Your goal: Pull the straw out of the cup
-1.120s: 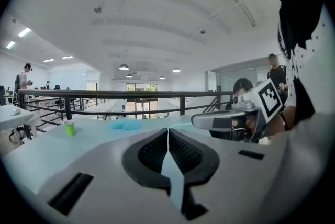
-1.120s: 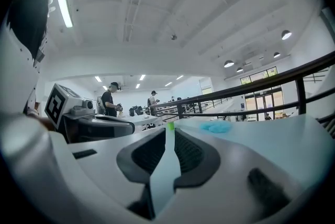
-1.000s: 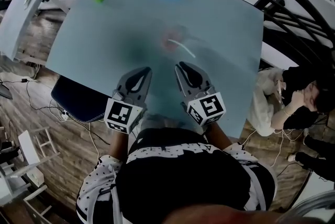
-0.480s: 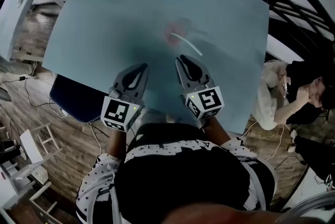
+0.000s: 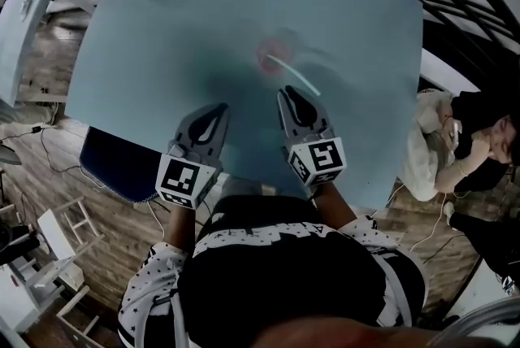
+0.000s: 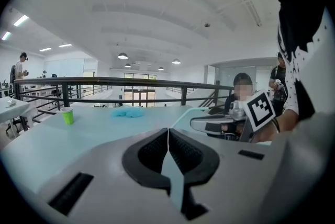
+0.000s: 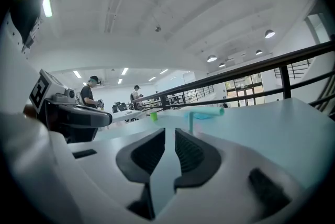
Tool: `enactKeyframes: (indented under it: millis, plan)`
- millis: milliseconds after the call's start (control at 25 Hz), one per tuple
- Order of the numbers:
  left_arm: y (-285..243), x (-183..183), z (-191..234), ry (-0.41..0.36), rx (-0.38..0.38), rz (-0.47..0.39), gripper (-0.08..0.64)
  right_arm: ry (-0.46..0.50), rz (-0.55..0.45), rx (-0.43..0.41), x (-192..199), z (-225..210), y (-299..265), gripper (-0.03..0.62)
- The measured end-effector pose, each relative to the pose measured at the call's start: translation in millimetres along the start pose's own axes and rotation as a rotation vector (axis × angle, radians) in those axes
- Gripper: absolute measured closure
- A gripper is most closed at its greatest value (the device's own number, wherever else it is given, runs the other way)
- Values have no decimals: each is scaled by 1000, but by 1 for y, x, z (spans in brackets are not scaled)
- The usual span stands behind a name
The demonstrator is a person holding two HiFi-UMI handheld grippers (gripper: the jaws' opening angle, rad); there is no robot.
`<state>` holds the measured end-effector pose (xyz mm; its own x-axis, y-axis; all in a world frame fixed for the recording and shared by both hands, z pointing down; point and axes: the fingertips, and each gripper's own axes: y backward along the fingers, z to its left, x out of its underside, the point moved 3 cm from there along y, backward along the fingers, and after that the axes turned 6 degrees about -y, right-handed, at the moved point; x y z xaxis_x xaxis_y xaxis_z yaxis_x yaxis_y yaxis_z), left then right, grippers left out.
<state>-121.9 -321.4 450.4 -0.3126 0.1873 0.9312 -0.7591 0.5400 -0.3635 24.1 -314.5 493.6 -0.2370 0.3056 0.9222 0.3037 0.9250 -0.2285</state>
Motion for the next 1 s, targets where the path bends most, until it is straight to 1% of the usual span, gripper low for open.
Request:
enactKeyframes:
  millis: [120,280,400,720,1000]
  plan:
    - [-7,-1,1,-7,22,5,546,-15,-6,27,3,-7,-4,541]
    - [-12,-2,-2,-18,54,17,546,-6,-15,50,8,-18,-7,523]
    - [-17,-3,-5,-20,77,27,546,0,-16,69,3,-24,-8,520]
    - [-27,-8,-9,-31,113,29,546,11,-24,78,0,-30,-11,518]
    - [-33,-10,-3,-26,124,31,546,15,-47,55,-6,-29,-18,518]
